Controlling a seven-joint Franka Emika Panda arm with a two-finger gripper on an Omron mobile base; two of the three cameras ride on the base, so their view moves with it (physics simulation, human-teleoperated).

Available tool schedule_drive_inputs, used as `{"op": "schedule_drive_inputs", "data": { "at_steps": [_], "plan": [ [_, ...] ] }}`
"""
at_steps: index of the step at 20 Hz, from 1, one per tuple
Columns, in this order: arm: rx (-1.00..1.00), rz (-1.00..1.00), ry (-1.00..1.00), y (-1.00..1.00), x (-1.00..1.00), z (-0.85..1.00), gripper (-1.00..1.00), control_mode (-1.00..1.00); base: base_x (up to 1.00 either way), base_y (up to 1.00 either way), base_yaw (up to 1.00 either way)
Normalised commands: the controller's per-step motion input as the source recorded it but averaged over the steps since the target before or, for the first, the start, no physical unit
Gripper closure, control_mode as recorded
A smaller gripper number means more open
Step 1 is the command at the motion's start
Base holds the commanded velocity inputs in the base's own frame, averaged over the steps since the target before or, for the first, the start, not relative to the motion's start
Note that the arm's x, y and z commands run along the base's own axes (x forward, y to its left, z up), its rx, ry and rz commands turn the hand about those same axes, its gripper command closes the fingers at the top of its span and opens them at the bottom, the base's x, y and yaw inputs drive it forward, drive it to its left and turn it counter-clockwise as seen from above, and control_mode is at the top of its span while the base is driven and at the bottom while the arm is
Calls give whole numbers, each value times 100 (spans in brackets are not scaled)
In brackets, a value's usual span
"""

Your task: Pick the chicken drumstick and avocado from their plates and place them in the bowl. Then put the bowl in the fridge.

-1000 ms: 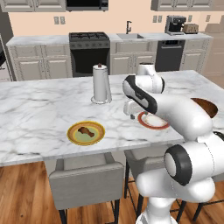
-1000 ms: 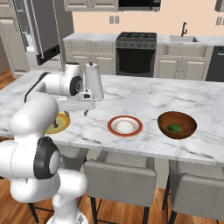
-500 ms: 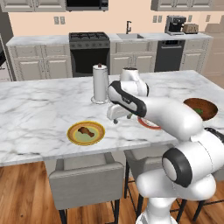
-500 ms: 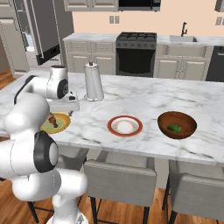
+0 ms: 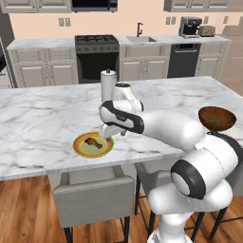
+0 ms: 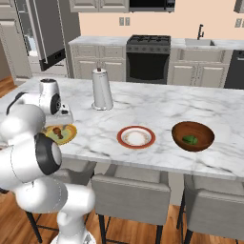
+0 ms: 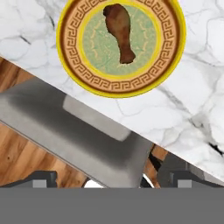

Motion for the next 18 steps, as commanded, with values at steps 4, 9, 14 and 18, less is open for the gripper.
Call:
{"op": "schedule_drive_inputs", "data": {
  "at_steps": [4, 9, 14, 18],
  "plan": [
    [1, 4, 1, 48, 19, -41, -100, -100, 0, 0, 0],
    [0, 1, 0, 42, 19, -30, -100, -100, 0, 0, 0],
    [0, 2, -3, 20, 28, -19, -100, -100, 0, 0, 0],
    [0, 0, 0, 0, 34, -12, -100, -100, 0, 0, 0]
  ]
}}
